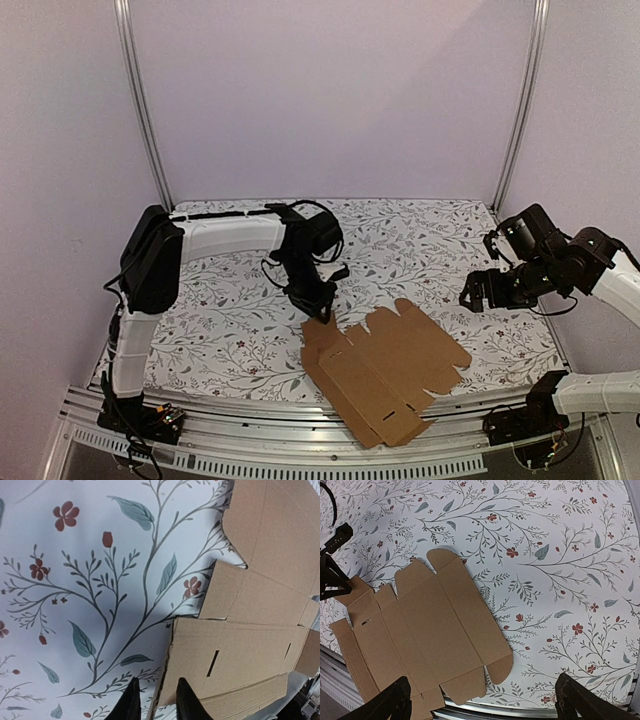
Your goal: Fold the paper box
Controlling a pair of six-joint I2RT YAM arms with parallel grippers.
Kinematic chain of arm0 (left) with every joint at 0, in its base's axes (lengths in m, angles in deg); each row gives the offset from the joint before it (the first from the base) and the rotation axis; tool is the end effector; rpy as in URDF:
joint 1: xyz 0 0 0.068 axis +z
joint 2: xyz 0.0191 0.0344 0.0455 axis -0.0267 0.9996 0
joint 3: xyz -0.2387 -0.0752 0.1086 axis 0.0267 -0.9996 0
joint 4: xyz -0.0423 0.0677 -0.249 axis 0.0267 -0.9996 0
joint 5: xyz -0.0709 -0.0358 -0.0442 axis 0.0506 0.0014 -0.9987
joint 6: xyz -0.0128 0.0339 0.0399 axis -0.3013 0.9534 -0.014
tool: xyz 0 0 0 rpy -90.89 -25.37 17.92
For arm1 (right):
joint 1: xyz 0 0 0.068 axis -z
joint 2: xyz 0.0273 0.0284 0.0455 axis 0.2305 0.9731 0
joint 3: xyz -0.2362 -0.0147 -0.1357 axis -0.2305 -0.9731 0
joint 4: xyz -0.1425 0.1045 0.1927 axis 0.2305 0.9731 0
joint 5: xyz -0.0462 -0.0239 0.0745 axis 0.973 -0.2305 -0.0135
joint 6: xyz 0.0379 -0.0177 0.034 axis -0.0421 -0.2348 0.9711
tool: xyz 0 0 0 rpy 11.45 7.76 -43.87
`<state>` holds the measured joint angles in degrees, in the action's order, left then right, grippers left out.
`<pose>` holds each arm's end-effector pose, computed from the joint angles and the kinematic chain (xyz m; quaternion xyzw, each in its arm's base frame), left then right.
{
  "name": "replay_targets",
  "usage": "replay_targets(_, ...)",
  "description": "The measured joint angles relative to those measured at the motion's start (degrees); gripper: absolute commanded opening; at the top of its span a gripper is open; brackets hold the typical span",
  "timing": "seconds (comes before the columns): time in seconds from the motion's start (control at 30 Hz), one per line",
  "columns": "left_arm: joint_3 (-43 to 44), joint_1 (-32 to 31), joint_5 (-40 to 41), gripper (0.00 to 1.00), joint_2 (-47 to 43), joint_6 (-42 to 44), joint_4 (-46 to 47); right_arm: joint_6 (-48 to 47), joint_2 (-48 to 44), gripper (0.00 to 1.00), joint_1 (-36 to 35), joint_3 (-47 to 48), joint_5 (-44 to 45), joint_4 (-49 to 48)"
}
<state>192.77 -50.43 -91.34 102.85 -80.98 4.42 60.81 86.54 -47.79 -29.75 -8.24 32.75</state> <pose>0.2825 -0.3401 0.1760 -0.3085 -0.9371 0.1612 0.0247 0.1426 0.0939 0.2974 -0.0285 0.9640 0.0983 0.2453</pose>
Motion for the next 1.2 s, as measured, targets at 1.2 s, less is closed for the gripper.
replay_targets(1.2, -25.0, 9.9, 4.1, 0.0, -22.9, -30.6, 22.2, 9.3, 7.1, 0.98, -0.4, 3.0, -0.4, -15.2)
